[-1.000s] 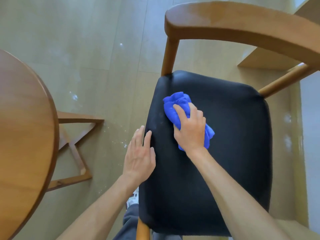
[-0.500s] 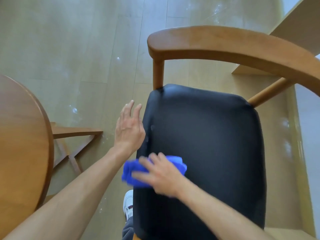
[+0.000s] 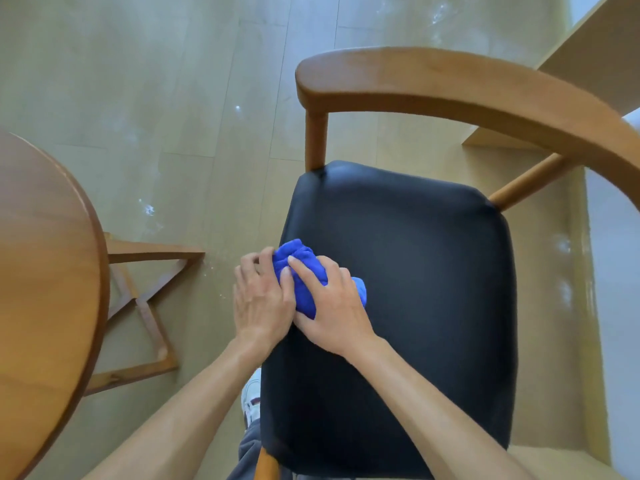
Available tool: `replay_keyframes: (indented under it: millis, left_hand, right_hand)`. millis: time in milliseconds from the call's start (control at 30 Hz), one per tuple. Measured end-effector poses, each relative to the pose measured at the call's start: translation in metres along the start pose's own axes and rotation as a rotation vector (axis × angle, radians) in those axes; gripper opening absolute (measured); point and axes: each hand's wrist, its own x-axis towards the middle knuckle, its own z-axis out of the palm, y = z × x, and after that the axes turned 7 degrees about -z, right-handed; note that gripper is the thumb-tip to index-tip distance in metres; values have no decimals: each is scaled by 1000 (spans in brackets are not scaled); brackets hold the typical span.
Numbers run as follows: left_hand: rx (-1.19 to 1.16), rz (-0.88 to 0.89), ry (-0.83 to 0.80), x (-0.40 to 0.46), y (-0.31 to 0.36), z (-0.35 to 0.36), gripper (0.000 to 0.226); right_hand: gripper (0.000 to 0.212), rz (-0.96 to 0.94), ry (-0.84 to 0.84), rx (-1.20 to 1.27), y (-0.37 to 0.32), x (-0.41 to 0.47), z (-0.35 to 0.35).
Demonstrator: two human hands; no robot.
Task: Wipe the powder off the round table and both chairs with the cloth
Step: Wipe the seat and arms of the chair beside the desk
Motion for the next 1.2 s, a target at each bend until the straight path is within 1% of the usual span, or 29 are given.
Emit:
replay_keyframes:
  millis: [33,67,100,133,167,200,233,300,400,433,500,600,633,700,800,867,933,1000,1033,1067,1133,1200]
  left_hand:
    - [-52,-52,1,-8,8,5,43]
    - [-112,-122,-5,-13,17,10,48]
    - [-168,-196,-22,-15,25,15,55]
    - [-192,-250,-46,-15,33,21,64]
    - [-178,-271,-65,-16,41,27,73]
    - [-150,-254,-71,-16,47,33,80]
    - [-140,-202,-60,-15,53,37,84]
    - [-161,-25,-20,-5,61,44,82]
    - [-145,298,-10,32,75,42,76]
    - [-133,373,-12,46,82,40,72]
    - [-91,423,2,65,92,42,63]
    - [175,421,8,60,94,58,70]
    - [222,434,10,52,93,63,68]
    - [231,458,-10,37,92,64,54]
    - [250,526,-110,5,83,60,37]
    - [267,627,-206,-37,62,61,38]
    - [324,778,-322,-93,34,65,43]
    - [362,919,-459,-137,7,69,39]
    - [354,981,-500,-148,-3,70,34]
    - [349,1036,-517,-153,-8,72,29]
    - [353,1134,-490,-142,-8,69,24]
    - [320,1170,-450,-110,1,60,22]
  right_hand:
    - [76,38,-22,149,8,-3,-15]
    - [75,53,-5,241,19,-9,-29]
    - [69,79,54,253,33,-16,-44]
    - [62,112,148,184,51,-24,-57]
    - [54,148,236,47,71,-34,-69]
    - [49,207,291,-88,89,-44,-77]
    - [47,277,312,-190,104,-53,-82]
    - [49,379,275,-319,127,-67,-81]
    - [57,429,183,-380,144,-76,-69]
    - [60,433,166,-386,147,-76,-64]
    - [62,442,160,-367,152,-76,-56]
    - [62,443,168,-344,160,-79,-51]
    - [62,441,172,-338,162,-80,-51]
    - [62,448,174,-316,164,-82,-51]
    - [62,458,155,-300,164,-83,-52]
    - [62,465,141,-290,163,-84,-54]
    - [62,471,120,-289,162,-85,-55]
    - [62,469,107,-291,162,-84,-57]
    - [62,467,104,-291,162,-84,-58]
    - [62,466,106,-293,163,-84,-58]
    - [62,463,110,-302,164,-86,-58]
    - [62,453,126,-307,164,-86,-56]
